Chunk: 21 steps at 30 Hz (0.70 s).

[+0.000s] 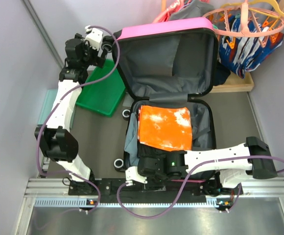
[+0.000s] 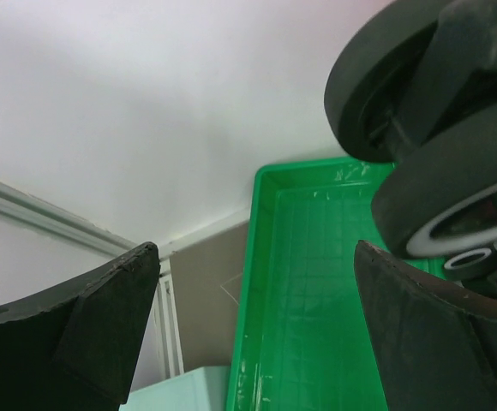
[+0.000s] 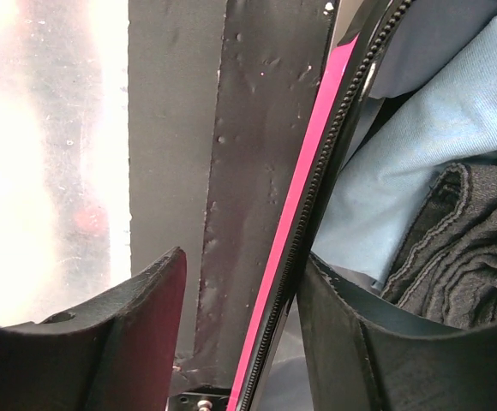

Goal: Open, take out, and arrange the luggage

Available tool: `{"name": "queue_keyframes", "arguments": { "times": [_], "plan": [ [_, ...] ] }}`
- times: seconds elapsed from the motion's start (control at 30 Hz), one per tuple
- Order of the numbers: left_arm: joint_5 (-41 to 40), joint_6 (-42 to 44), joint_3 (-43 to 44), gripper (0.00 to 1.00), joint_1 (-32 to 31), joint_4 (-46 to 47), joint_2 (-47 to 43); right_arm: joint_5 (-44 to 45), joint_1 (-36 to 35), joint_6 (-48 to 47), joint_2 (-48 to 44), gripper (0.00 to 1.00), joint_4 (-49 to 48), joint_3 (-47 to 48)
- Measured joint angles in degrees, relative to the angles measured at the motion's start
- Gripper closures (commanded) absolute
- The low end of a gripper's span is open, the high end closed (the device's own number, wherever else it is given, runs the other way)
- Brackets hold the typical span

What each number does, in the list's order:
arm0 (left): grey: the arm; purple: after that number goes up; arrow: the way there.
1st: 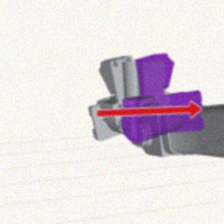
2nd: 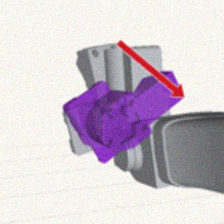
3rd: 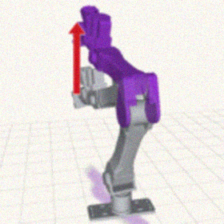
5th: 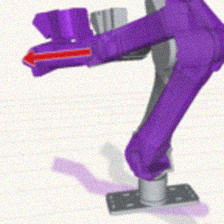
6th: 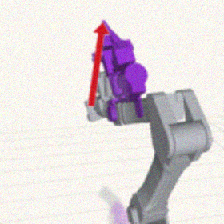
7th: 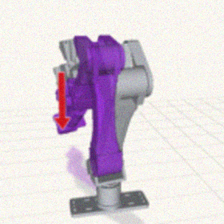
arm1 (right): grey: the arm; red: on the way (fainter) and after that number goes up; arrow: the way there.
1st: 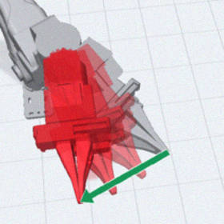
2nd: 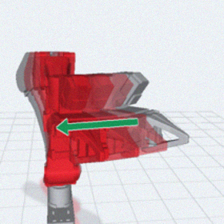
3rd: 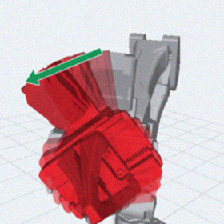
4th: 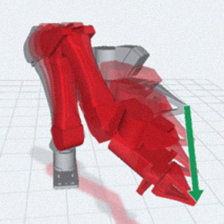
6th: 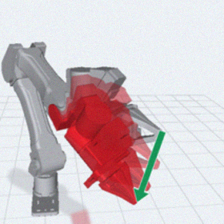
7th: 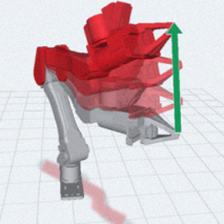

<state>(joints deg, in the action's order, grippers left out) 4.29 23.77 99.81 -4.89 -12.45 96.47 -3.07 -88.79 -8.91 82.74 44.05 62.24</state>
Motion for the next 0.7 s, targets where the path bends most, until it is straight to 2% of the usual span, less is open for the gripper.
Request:
{"name": "queue_keyframes", "arguments": {
  "times": [0.27,0.5,0.57,0.6,0.7],
  "plan": [
    [2.51,-0.04,-0.07,0.01,1.16,-3.30,-2.25,0.04,-0.09,-0.09,0.00,0.45,0.07,0.00],
    [4.90,-0.48,-1.40,0.01,1.73,-4.66,-5.07,0.48,-0.37,0.07,-0.70,0.38,0.26,0.00],
    [6.80,-0.90,-3.74,0.08,2.60,-4.85,-7.54,0.74,-0.42,0.09,-1.09,0.35,0.31,0.00],
    [8.15,-1.09,-5.25,0.10,3.19,-5.35,-9.07,1.14,-0.44,0.13,-1.62,0.02,0.33,0.04],
    [13.00,-1.16,-9.09,0.18,5.16,-7.50,-12.96,1.95,-0.46,0.24,-2.23,0.01,0.42,0.26]
  ]
}}
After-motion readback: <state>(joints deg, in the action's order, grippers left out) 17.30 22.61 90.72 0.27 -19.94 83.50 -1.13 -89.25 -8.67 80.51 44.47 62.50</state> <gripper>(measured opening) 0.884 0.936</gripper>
